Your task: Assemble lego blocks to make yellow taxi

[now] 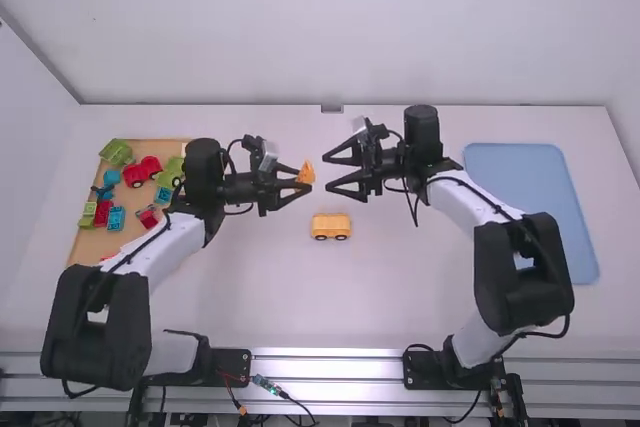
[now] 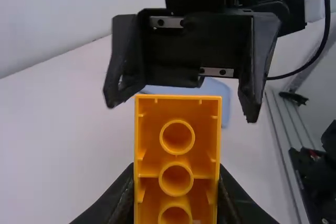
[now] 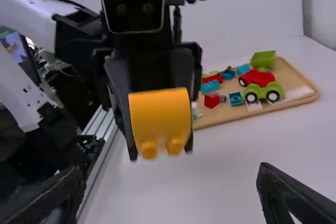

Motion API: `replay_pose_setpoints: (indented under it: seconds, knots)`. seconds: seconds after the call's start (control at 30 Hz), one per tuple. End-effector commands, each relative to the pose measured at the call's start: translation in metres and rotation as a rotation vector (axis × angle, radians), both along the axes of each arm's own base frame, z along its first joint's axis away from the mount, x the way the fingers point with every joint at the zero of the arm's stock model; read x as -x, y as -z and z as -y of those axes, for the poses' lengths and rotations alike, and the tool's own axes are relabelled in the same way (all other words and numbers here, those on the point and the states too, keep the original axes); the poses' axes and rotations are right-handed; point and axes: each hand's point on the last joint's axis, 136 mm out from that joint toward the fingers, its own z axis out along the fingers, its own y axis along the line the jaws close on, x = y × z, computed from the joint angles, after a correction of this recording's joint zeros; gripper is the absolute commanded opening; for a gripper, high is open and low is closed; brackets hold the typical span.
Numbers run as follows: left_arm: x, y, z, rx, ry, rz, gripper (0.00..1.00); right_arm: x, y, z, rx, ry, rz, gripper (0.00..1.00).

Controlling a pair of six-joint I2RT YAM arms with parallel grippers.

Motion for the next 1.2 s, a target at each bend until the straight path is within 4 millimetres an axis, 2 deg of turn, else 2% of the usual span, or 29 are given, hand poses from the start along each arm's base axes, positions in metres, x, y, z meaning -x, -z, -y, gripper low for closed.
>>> replay_pose_setpoints:
  seconds: [0.0,0.17,0.3,0.5,0.57,0.63,0.9,1.17]
  knots:
    - [0.007,0.003,0.011,0.025,0.056,-0.041,0.01,0.017,-0.013,-0.002,-0.046,-0.116,-0.043,0.81]
    - [-0.006,0.007,0.011,0.03,0.011,-0.05,0.01,0.019,-0.013,-0.004,-0.043,-0.123,-0.056,0.76]
    - [-0.006,0.002,0.014,0.038,0.014,-0.027,0.01,0.018,-0.014,-0.004,-0.046,-0.121,-0.041,0.7]
    - [-0.009,-0.004,0.016,0.05,0.002,-0.016,0.01,0.018,-0.014,-0.005,-0.048,-0.124,-0.033,0.66]
    - [-0.007,-0.005,0.019,0.051,0.01,-0.005,0.01,0.02,-0.016,-0.008,-0.049,-0.133,-0.028,0.6]
    - [-0.006,-0.005,0.022,0.051,0.018,0.001,0.01,0.021,-0.016,-0.009,-0.05,-0.138,-0.024,0.59]
    - [-0.009,-0.004,0.022,0.047,-0.001,-0.002,0.01,0.021,-0.016,-0.008,-0.049,-0.136,-0.028,0.37]
    - [-0.007,-0.004,0.025,0.042,0.006,0.017,0.01,0.023,-0.016,-0.011,-0.05,-0.143,-0.025,0.23]
